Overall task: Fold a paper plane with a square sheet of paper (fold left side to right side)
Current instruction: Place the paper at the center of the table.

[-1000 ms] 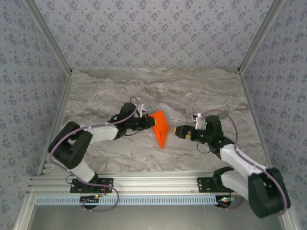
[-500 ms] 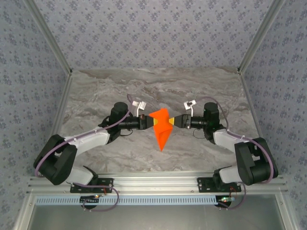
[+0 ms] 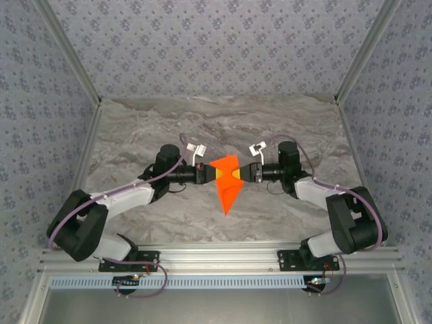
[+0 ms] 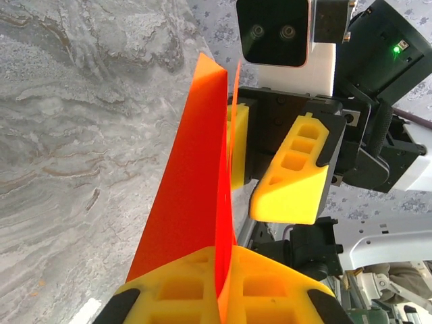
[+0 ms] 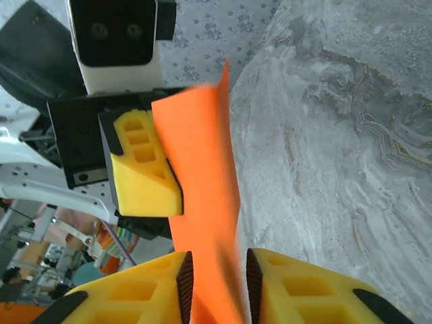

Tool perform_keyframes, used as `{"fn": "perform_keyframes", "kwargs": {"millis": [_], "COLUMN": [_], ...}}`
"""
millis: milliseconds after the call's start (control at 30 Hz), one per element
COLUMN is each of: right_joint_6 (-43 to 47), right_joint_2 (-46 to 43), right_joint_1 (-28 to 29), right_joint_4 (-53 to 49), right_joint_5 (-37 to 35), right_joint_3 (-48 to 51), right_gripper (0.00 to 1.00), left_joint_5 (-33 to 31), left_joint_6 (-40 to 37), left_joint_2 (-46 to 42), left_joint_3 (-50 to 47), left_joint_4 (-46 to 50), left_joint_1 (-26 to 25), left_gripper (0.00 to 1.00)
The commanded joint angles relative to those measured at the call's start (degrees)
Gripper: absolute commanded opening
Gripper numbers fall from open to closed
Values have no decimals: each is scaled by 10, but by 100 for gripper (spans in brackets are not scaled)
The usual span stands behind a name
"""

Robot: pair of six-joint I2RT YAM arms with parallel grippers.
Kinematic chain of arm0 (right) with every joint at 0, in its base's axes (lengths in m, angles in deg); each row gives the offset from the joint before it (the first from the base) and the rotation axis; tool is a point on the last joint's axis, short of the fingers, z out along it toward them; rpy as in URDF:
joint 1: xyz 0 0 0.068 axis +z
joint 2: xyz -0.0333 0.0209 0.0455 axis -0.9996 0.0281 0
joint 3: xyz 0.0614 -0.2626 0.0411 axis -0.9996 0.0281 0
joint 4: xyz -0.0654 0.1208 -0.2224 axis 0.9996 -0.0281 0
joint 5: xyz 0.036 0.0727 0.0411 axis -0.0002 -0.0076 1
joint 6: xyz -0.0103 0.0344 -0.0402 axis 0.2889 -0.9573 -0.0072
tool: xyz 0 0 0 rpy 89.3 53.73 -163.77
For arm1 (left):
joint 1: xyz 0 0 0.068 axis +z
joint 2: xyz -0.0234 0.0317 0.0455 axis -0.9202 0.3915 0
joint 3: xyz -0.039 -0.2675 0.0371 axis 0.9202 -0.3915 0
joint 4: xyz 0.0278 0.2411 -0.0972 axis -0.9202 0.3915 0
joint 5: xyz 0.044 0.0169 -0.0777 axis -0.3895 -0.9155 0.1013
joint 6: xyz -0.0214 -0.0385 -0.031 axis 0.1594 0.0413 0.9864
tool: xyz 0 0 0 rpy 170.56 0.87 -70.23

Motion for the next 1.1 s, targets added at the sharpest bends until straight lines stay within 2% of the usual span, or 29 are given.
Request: {"fn": "perform_keyframes", "kwargs": {"millis": [0,367,567,800,867,967,1067], "right_joint_6": [31,79,87,73,71,60,50], "right_joint_2": [4,12,50,110,113,110,93], "right_joint_1": [-4,-6,-3,3,3,4,8], "right_joint_4": [-42,-142,-219,-230,-241,-258,-289], "right_joint_5": [4,-19,-54,-91,-115,-141,-175], "right_joint_3": [-18,-36,-63,-70,-69,-71,-72], "right_gripper": [23,14,0,0,0,0,0], "left_joint_5": [4,13,17,20,12,-13,-53], "left_joint_6": [-22,-27,-23,-17,-28,-62,-99], "left_joint_2": [19,94,126,138,137,133,122], "left_joint_3": [4,10,19,22,27,44,58], "left_joint_4": [9,-8,-22,-30,-7,65,138], "left_joint_1": [7,11,11,11,11,12,13], "left_gripper": [0,0,0,0,9,34,53]}}
